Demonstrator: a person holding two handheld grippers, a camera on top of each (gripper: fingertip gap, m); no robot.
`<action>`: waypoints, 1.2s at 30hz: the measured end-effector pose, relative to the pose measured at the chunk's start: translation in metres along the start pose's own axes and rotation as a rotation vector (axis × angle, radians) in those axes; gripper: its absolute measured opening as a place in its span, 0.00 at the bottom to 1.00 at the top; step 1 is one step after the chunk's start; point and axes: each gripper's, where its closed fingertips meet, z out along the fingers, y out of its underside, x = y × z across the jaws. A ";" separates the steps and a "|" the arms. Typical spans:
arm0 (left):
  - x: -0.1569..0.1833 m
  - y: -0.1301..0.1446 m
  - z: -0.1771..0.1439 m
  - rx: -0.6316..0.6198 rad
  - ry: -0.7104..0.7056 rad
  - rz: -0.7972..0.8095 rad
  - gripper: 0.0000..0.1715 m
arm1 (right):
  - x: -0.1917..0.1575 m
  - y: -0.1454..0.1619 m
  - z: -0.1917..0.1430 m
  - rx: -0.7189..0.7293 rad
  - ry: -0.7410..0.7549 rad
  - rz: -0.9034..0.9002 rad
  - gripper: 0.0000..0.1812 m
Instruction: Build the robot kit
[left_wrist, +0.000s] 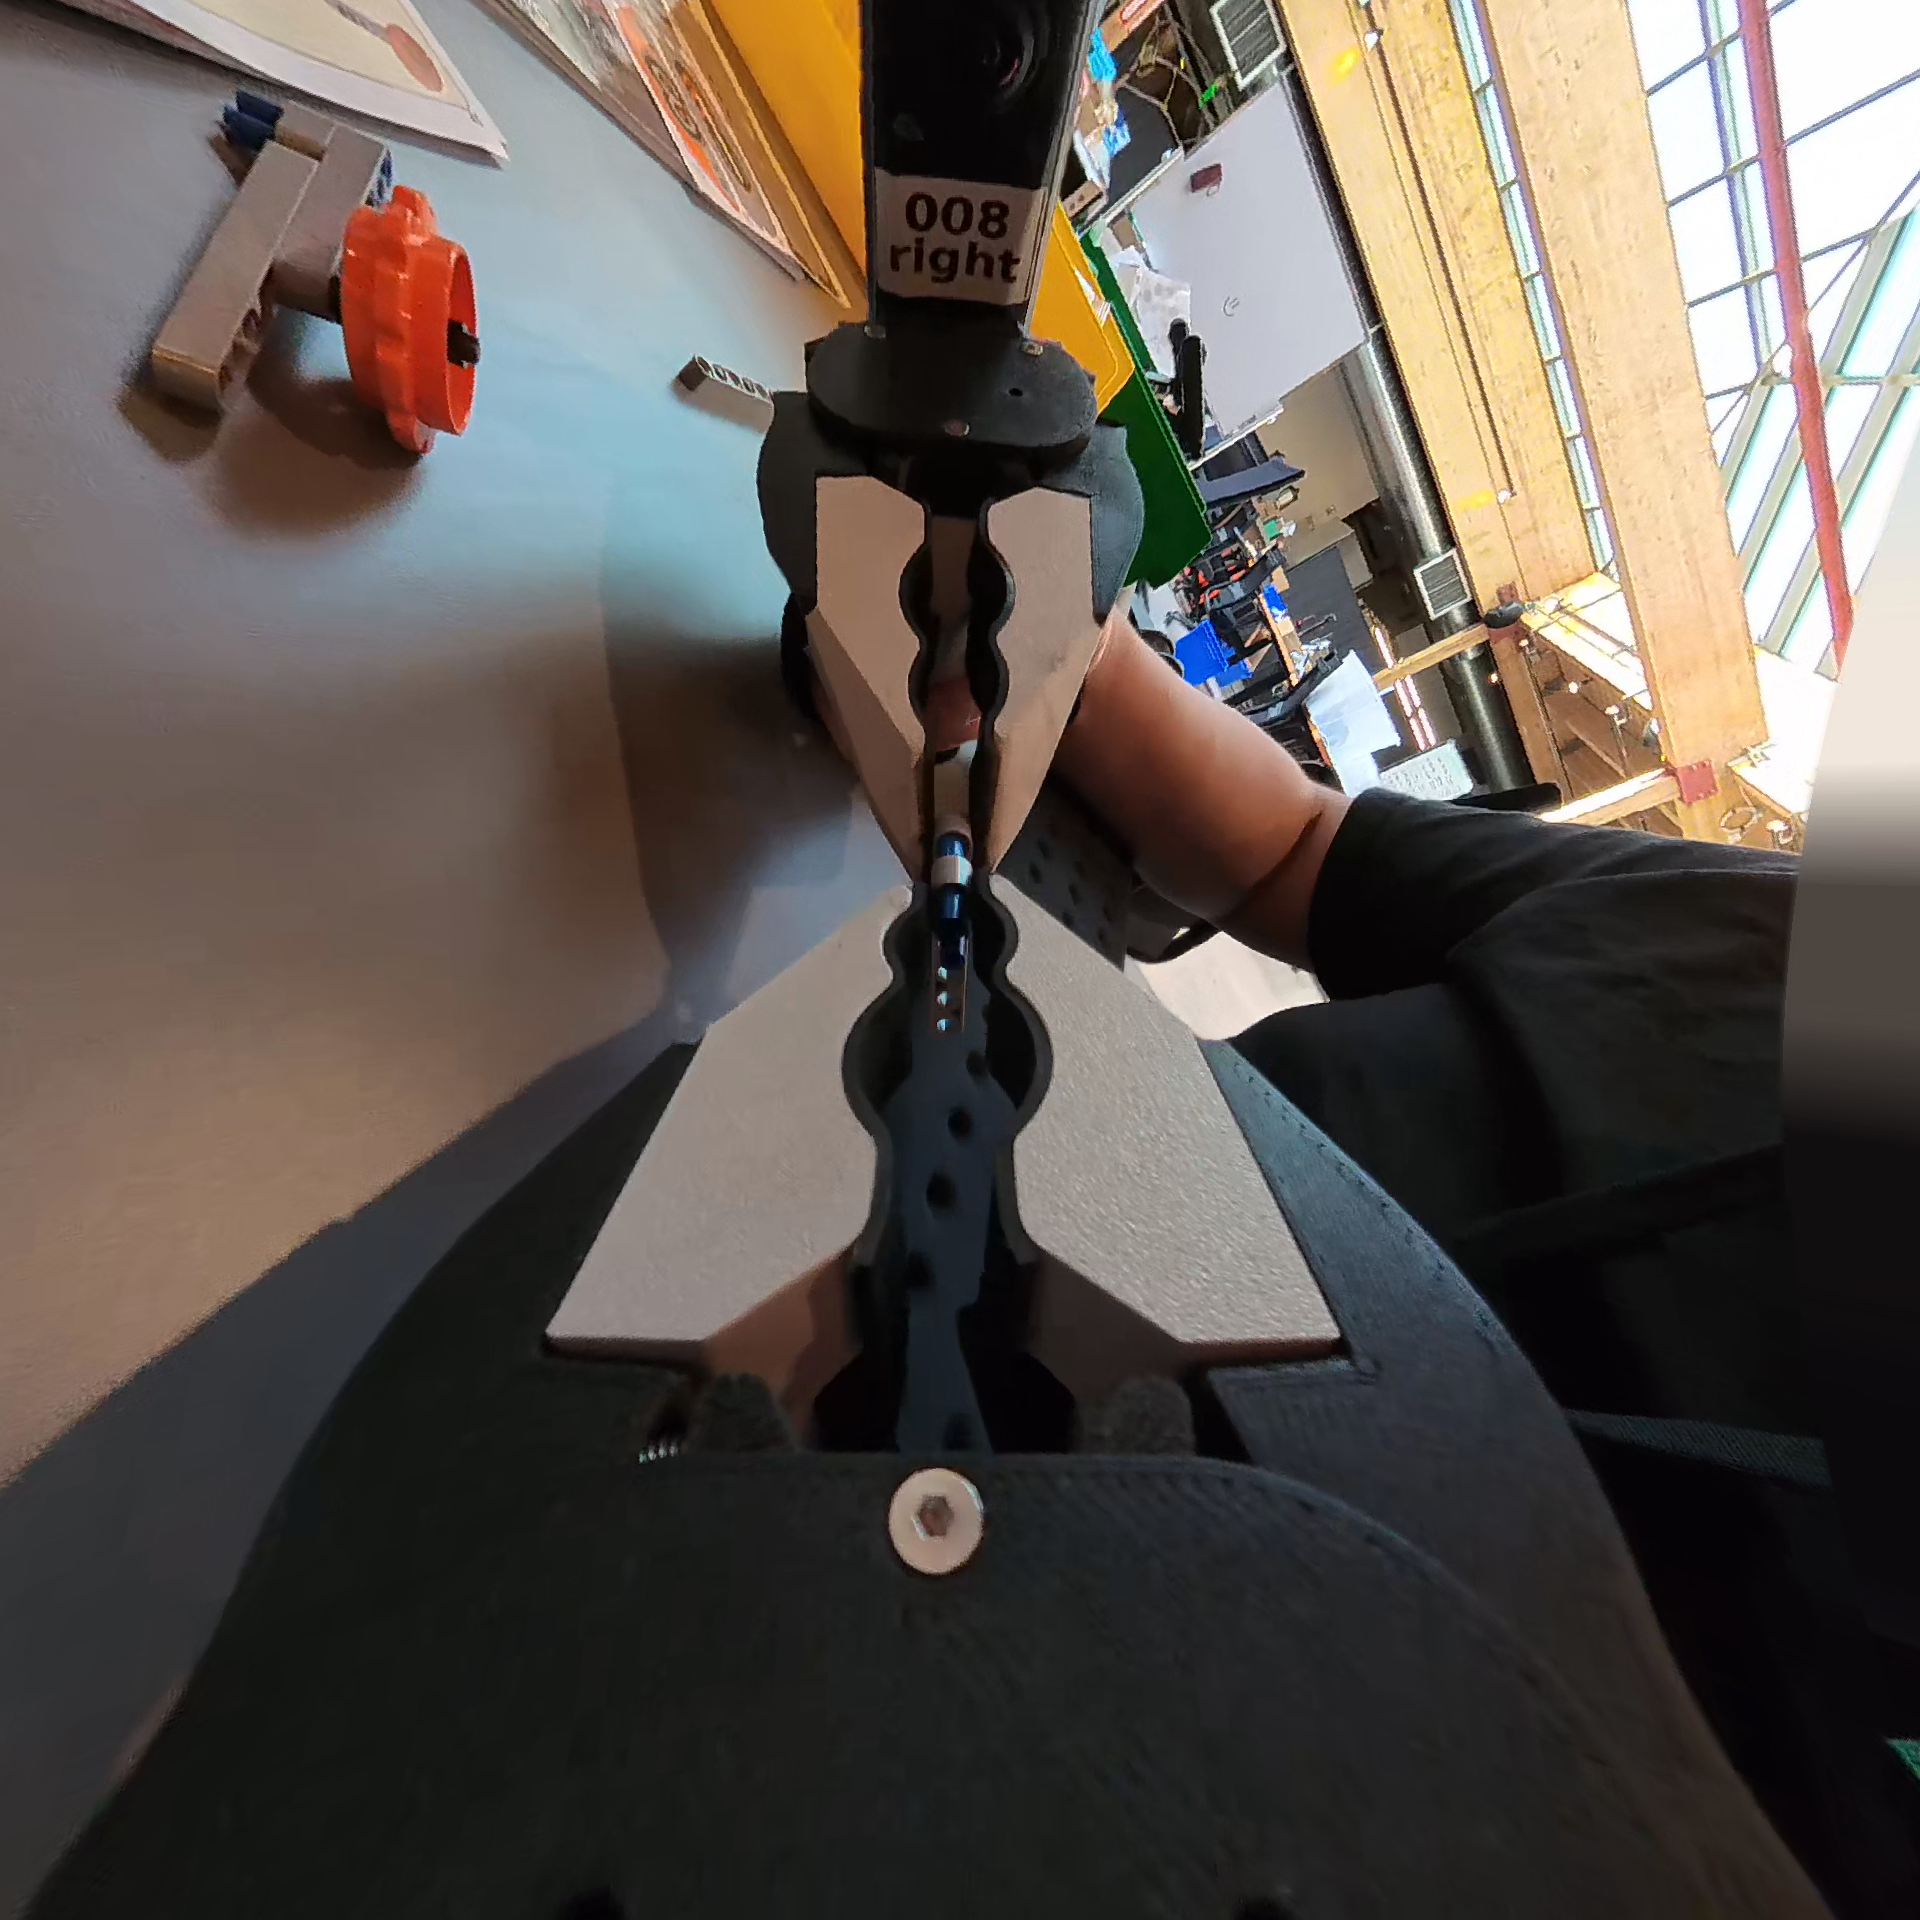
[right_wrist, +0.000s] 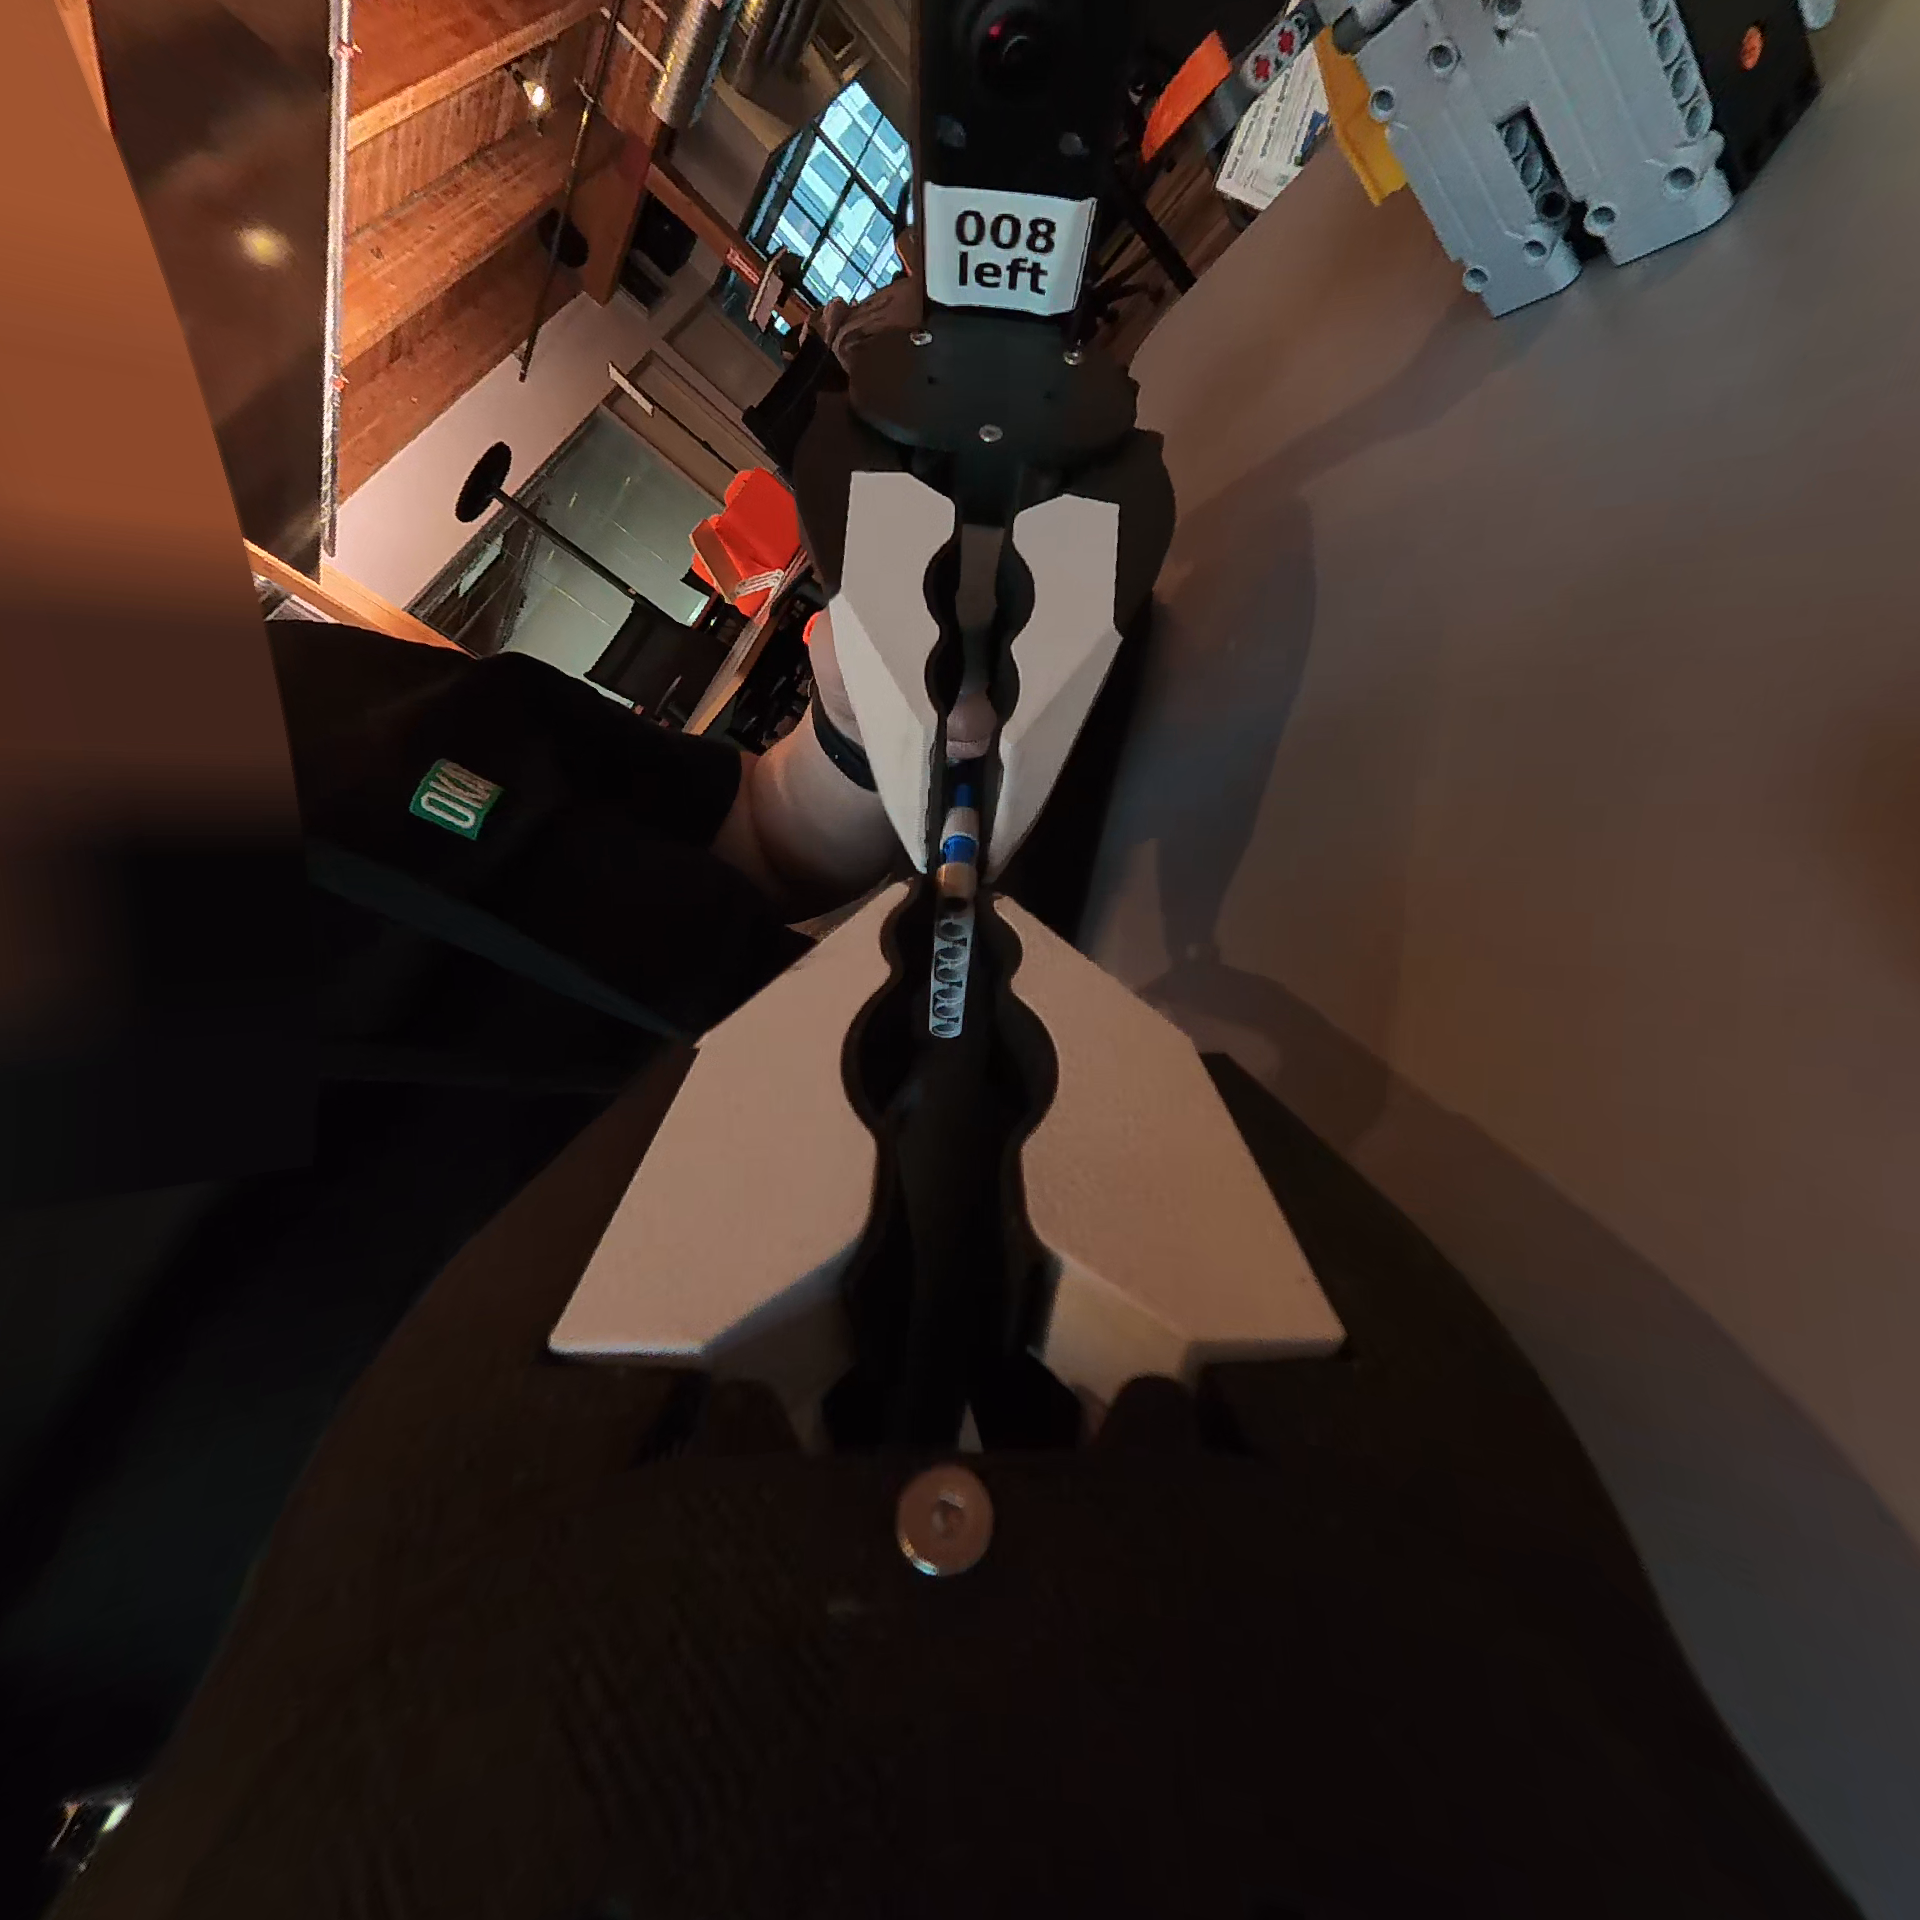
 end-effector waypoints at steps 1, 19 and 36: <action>0.000 0.001 0.001 -0.011 -0.006 0.009 0.03 | 0.000 0.002 0.000 -0.011 0.000 0.002 0.02; 0.000 0.025 0.011 -0.189 -0.001 0.019 0.03 | -0.002 0.026 0.005 -0.181 -0.017 0.003 0.02; -0.006 0.009 0.004 -0.072 -0.031 -0.005 0.03 | 0.004 -0.003 -0.010 0.043 -0.032 0.127 0.04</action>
